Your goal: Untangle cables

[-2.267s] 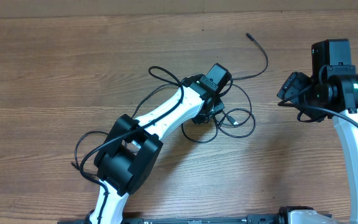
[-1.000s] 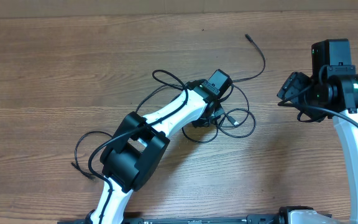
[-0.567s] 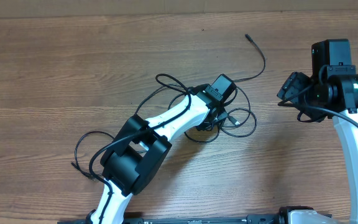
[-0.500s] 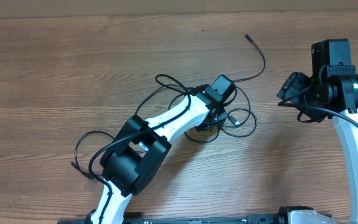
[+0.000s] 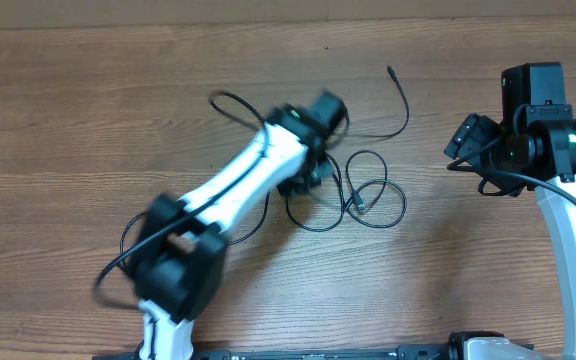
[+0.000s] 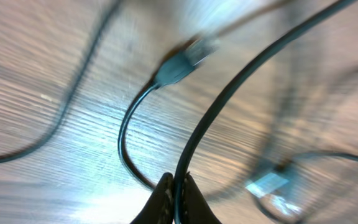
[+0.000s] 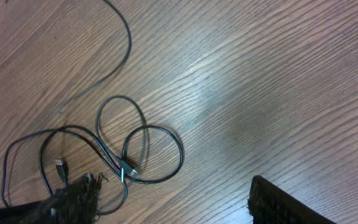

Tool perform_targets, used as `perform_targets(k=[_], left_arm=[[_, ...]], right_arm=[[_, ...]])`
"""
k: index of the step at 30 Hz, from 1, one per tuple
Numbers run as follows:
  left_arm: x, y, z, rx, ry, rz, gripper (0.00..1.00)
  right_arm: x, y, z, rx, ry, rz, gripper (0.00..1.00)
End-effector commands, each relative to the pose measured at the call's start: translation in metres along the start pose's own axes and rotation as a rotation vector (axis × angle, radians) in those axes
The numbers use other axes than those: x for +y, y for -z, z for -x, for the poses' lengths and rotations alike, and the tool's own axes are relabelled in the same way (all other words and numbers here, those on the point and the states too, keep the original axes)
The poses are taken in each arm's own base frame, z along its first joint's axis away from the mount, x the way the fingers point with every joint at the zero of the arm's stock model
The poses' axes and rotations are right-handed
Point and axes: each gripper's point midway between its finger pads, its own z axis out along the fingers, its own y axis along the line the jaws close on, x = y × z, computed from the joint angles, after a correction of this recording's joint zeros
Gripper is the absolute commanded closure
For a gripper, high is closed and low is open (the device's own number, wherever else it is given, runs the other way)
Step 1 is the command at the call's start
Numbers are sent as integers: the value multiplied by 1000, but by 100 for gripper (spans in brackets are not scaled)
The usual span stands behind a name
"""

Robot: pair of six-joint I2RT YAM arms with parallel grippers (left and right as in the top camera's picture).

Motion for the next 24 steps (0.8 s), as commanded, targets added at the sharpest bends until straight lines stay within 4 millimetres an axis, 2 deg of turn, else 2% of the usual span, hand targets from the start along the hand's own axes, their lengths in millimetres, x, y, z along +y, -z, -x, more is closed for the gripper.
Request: perform_targets(k=[1,2,6,10,12,16,20,21,22,24], left_arm=[[-26,126,32,-216,-122,-267,96],[-29,156,36,-258,-130,-340,96],[-36,244,42,-378,-192,-581,96],[-31,307,49,-513,-197,-734,96],[-25,328,55,-575,-198,-774,96],[-19,350,65,-628,-185,-833,96],[-2,369,90,-698,-141,-861,96],[10,373,103,-726,-109,-848,96],[14,375,107,-735,-98,-844,96],[38,390,126,-771,-59,-859,96]], right_arm=[[-2,2,3,-19,-7,-4,25],[-2,1,3,-16,-6,-7,24],[-2,-5,2,-1,-6,-16,24],[-2,-10,2,15,-5,-27,21],[-2,-13,2,21,-5,-32,20],[-2,-16,2,29,-4,-37,16],[1,-23,1,52,-4,-34,15],[4,-26,-1,70,-4,-27,14],[4,-27,-2,76,-4,-25,14],[5,-34,-2,95,-3,-33,12]])
